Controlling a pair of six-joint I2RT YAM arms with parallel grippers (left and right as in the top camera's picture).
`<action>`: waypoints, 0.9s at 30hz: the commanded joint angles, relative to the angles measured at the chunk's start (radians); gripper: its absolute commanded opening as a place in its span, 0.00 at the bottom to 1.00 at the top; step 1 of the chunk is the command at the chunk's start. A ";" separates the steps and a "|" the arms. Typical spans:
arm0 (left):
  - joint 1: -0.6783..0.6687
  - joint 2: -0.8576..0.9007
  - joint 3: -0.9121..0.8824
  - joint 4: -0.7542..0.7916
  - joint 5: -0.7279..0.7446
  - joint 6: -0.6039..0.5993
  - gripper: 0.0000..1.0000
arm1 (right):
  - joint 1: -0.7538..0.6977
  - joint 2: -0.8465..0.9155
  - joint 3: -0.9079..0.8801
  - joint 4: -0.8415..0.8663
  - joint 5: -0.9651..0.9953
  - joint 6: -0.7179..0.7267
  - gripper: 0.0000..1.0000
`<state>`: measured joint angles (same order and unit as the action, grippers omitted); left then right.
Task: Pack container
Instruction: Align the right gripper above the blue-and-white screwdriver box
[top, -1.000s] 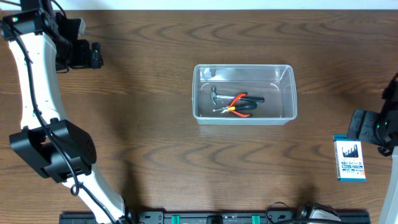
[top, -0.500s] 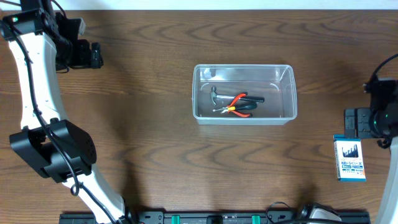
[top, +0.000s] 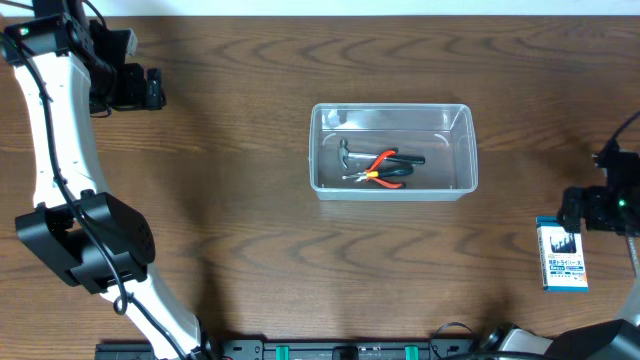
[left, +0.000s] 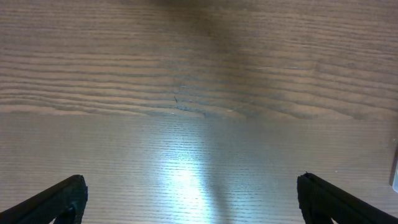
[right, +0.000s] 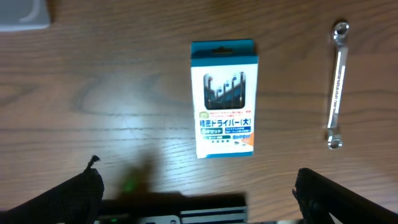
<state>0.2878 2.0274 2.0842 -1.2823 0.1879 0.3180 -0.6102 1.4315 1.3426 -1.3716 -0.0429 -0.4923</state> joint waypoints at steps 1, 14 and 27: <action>0.003 0.011 -0.006 -0.003 0.010 -0.002 0.98 | -0.047 -0.006 -0.008 0.007 -0.066 -0.048 0.99; 0.003 0.011 -0.006 -0.003 0.010 -0.002 0.98 | -0.066 -0.006 -0.148 0.079 -0.024 -0.183 0.99; 0.003 0.011 -0.006 -0.003 0.010 -0.002 0.98 | -0.018 -0.006 -0.304 0.180 0.097 -0.174 0.99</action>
<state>0.2878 2.0274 2.0842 -1.2823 0.1879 0.3180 -0.6369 1.4315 1.0737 -1.2125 0.0017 -0.6556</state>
